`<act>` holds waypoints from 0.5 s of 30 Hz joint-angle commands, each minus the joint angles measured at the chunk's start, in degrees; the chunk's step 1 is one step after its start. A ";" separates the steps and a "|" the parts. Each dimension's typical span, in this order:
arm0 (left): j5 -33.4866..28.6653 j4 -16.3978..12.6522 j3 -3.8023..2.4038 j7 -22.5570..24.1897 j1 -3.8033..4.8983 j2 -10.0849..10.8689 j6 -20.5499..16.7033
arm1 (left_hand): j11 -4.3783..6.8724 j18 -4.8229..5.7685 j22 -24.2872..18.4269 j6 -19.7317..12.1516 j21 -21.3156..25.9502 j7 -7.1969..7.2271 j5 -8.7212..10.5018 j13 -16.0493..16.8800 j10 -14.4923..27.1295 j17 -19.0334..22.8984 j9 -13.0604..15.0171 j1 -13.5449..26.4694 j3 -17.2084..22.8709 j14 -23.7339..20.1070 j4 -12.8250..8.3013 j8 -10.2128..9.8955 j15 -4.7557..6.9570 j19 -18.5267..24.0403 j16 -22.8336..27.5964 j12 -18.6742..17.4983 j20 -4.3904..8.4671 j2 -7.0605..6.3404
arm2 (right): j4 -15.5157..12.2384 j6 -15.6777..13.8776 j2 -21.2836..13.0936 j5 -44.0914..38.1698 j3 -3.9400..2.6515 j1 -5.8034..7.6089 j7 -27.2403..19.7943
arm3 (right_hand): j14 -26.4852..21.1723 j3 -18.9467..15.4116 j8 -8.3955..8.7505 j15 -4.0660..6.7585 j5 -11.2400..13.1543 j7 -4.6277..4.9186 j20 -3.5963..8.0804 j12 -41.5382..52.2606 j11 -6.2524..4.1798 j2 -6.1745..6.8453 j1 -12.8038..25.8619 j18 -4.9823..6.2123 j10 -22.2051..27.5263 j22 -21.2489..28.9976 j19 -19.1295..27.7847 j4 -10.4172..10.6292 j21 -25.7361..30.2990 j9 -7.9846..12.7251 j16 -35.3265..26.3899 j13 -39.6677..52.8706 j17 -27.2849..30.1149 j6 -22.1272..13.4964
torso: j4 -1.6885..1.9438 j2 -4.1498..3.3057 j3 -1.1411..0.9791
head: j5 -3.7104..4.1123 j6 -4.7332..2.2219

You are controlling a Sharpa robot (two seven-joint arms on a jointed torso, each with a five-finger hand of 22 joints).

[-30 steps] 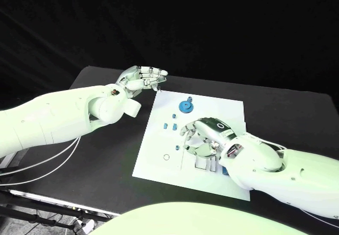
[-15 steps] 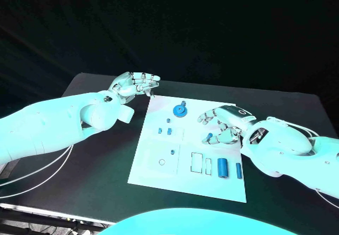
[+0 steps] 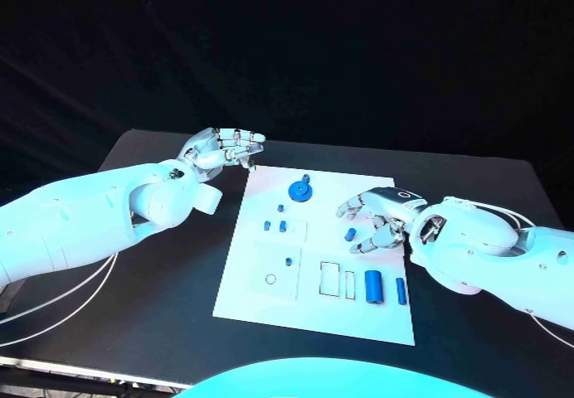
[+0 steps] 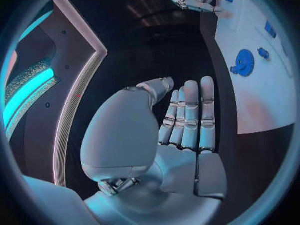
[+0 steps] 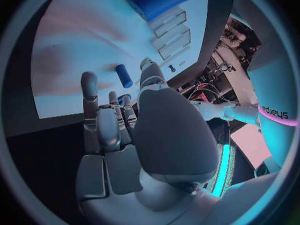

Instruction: Assemble the parts on the task board

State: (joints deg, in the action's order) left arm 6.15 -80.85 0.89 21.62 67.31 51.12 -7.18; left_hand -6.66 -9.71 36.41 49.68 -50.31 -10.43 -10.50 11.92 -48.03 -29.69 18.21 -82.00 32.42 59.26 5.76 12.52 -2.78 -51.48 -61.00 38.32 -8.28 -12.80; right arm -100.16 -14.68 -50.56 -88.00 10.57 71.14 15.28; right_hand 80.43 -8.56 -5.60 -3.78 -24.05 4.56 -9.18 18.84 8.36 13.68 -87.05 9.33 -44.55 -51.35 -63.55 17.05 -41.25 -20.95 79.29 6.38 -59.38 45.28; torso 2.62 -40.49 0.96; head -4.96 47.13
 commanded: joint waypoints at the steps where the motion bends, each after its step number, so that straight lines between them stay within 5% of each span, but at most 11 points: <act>1: 0.00 -0.15 -0.03 0.24 0.04 -0.03 0.40 | -0.31 -0.80 0.07 0.21 -0.22 -0.19 0.30 -0.10 0.06 0.09 -0.08 -0.04 -0.33 -0.41 -0.08 0.26 -0.04 0.40 0.29 -0.35 0.03 0.26 | 0.30 2.74 0.29 -0.92 0.05 -0.14 0.61 | 0.43 1.59 -0.57 0.67 0.63 0.29 0.24 1.74 -0.53 -1.47 -0.07 0.52 -0.98 -1.07 -1.47 -0.08 -1.48 -0.31 0.54 0.17 -0.40 0.98 | 0.03 0.02 0.05 | 0.01 0.12; 9: 0.00 -0.10 -0.01 0.21 0.04 0.05 0.42 | -0.32 -0.80 0.07 0.18 -0.22 -0.19 0.30 -0.12 0.06 0.10 -0.10 -0.01 -0.35 -0.40 -0.06 0.25 -0.04 0.40 0.29 -0.35 0.02 0.29 | 0.86 -0.14 0.77 -0.42 0.12 -0.37 0.18 | 3.56 7.00 -2.65 2.52 1.27 3.05 1.98 5.93 -2.52 -5.14 -0.75 -0.86 -6.18 -6.83 -7.06 -0.39 -8.60 -0.92 2.32 -0.35 -4.69 6.36 | 0.04 0.03 0.03 | 0.37 -0.18; 15: -0.01 0.08 0.01 0.24 0.04 0.02 0.48 | -0.33 -0.80 0.07 0.18 -0.22 -0.20 0.30 -0.14 0.06 0.10 -0.10 0.04 -0.36 -0.39 -0.02 0.25 -0.05 0.40 0.29 -0.35 0.02 0.32 | 0.89 -2.13 0.86 -0.22 0.13 -0.45 -0.08 | 4.68 11.39 -2.63 3.09 1.18 3.79 2.63 5.65 -3.05 -5.22 -1.23 -1.30 -8.72 -8.67 -8.72 -0.36 -10.54 -0.18 2.97 -1.75 -6.90 8.90 | 0.00 0.02 0.03 | 0.29 -0.20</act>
State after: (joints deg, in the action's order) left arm 6.15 -80.73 0.93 21.56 67.31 51.22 -7.19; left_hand -6.66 -9.72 36.40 49.68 -50.31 -10.43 -10.50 11.87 -48.03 -29.64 18.16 -82.00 32.42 59.26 5.76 12.52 -2.78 -51.48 -61.00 38.32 -8.28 -12.80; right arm -99.23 -15.06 -49.76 -88.00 10.69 70.75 15.62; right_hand 83.74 2.58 -8.19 -0.90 -22.97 8.37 -6.53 24.57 5.29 8.66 -88.14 8.41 -53.06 -59.93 -71.79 16.66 -51.58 -21.18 81.90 4.71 -66.15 53.87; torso 2.66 -40.46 0.99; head -4.60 46.92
